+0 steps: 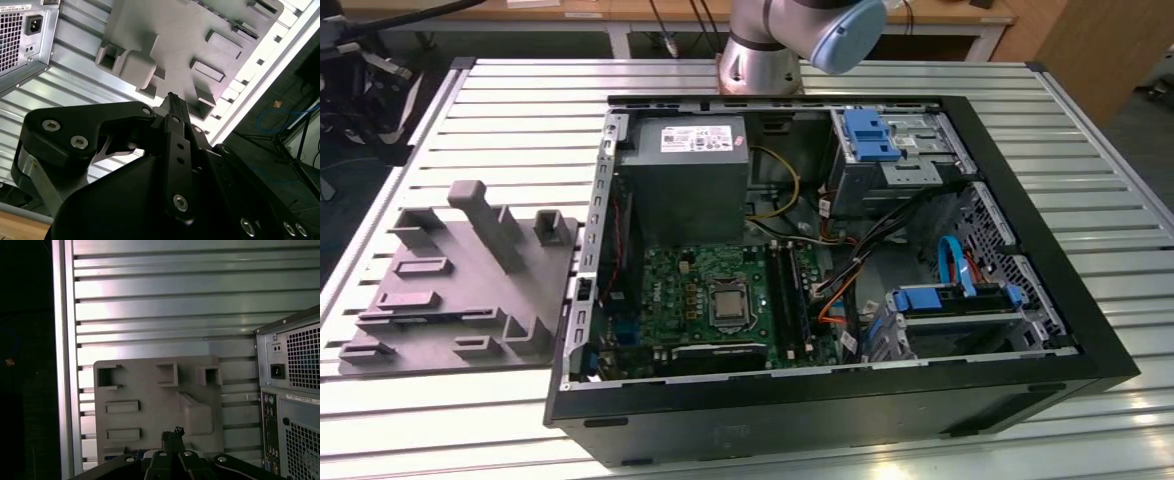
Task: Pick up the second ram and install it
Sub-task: 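Reach for the second ram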
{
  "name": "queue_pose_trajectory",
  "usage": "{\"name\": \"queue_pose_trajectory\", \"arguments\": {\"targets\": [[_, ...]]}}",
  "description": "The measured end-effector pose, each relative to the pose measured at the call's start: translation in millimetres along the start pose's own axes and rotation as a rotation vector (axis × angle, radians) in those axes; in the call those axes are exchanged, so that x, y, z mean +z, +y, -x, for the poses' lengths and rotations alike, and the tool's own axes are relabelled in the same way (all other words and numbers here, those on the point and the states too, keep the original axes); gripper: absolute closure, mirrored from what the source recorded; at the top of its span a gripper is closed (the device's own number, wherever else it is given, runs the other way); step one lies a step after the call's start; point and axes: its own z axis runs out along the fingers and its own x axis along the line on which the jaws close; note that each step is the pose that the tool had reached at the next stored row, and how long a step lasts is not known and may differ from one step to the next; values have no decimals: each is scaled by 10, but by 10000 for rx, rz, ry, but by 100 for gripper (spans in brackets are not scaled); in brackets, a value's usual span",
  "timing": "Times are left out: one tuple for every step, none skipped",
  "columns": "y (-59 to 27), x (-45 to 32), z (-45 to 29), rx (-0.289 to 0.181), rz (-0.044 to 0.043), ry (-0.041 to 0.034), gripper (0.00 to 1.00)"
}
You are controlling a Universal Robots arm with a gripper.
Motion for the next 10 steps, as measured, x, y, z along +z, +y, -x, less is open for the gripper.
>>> {"name": "queue_pose_trajectory", "arguments": {"targets": [[-6,7,-8,1,0,0,90],[-13,13,-16,1,0,0,90],[-19,20,-24,2,0,0,90],[-26,27,-31,1,0,0,90],[-33,33,-38,0,0,0,90],[-40,39,-45,1,0,0,90],[-46,46,-52,1,0,0,90],[-53,52,-58,1,-1,1,90],[-59,59,-65,1,-1,1,90],[-65,66,-72,0,-1,1,90]]}}
